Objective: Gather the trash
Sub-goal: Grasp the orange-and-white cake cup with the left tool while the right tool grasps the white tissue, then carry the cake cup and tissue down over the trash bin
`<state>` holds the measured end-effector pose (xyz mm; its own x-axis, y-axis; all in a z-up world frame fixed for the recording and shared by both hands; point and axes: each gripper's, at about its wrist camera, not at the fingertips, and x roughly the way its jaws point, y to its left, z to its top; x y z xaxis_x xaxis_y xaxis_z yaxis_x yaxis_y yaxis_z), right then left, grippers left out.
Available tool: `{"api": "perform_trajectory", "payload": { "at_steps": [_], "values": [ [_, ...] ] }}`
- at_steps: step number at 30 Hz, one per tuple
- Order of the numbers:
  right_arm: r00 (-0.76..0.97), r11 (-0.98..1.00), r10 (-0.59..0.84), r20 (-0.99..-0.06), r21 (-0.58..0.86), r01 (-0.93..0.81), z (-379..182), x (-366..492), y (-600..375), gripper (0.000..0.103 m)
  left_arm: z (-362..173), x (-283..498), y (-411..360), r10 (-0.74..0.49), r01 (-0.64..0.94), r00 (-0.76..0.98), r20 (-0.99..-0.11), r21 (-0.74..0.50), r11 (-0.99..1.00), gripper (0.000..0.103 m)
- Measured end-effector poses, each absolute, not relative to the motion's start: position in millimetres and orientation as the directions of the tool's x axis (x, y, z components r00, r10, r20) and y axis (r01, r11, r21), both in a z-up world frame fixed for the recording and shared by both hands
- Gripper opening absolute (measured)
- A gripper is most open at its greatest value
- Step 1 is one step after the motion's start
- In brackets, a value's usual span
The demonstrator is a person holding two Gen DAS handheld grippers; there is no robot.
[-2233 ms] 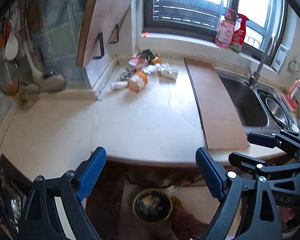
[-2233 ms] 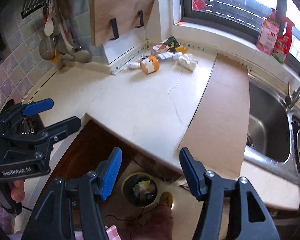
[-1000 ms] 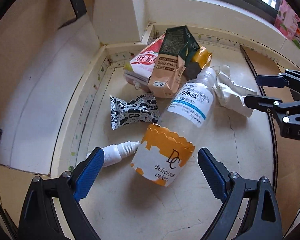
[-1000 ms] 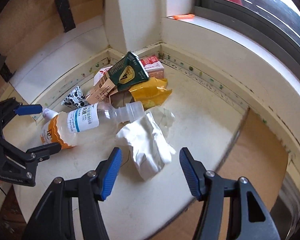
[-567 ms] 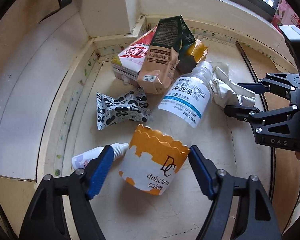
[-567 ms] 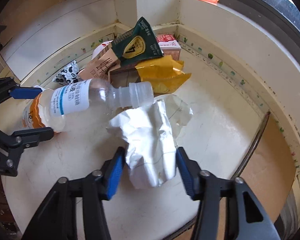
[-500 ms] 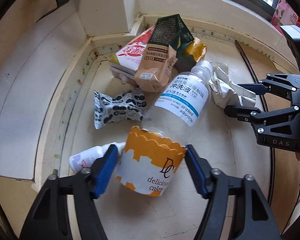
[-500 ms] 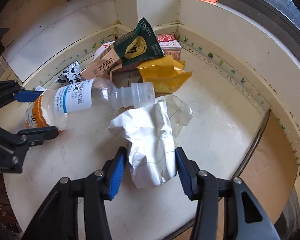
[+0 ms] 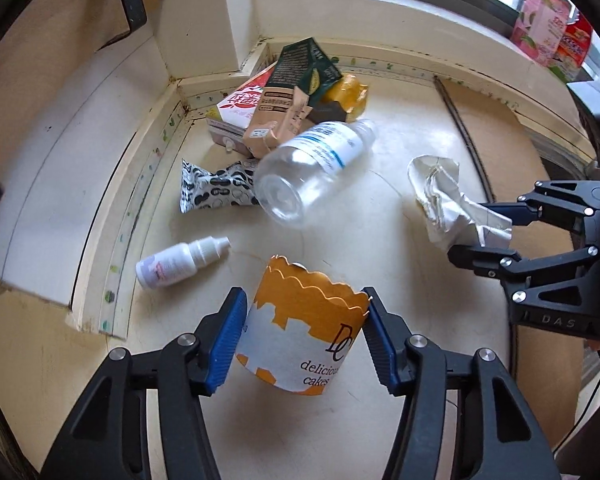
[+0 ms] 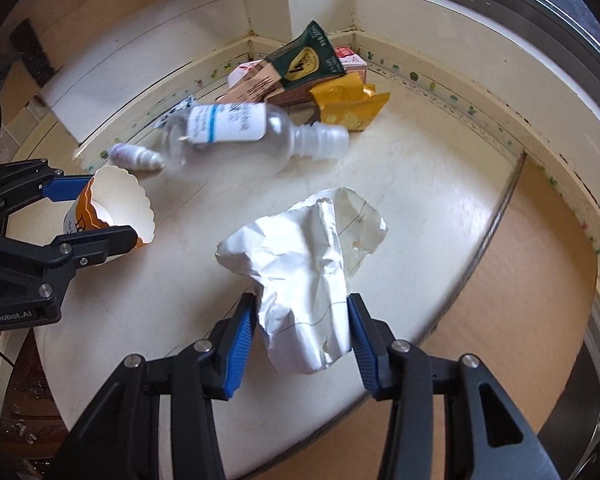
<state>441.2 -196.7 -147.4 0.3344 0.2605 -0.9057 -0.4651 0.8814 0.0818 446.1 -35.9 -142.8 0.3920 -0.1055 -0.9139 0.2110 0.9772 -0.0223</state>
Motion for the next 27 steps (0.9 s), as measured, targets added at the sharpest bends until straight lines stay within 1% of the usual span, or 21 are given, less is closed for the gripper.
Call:
{"api": "perform_trajectory", "payload": {
  "at_steps": [7,12,16,22,27],
  "values": [
    [0.359,0.895,0.224,-0.906,0.046,-0.444,-123.9,380.4,-189.5,0.046,-114.6,386.3,-39.6,-0.164,0.239,0.409,-0.897,-0.069,0.969,0.056],
    [0.39,0.897,0.222,-0.894,0.03,-0.441,-102.6,334.1,-178.3,0.046,-98.5,338.9,-32.4,-0.205,0.248,0.419,-0.884,-0.105,0.963,0.056],
    [0.403,0.903,0.234,-0.885,0.043,-0.428,-88.4,302.8,-169.6,0.046,-84.6,302.7,-25.2,-0.226,0.246,0.432,-0.873,-0.127,0.961,0.056],
    [0.413,0.91,0.228,-0.882,0.042,-0.412,-79.2,253.0,-152.3,0.046,-69.7,249.4,-7.8,-0.258,0.236,0.447,-0.857,-0.165,0.958,0.056],
    [0.408,0.912,0.225,-0.885,0.044,-0.408,-79.3,205.2,-136.9,0.046,-69.8,208.0,3.3,-0.279,0.233,0.441,-0.853,-0.191,0.953,0.056]
  ]
}}
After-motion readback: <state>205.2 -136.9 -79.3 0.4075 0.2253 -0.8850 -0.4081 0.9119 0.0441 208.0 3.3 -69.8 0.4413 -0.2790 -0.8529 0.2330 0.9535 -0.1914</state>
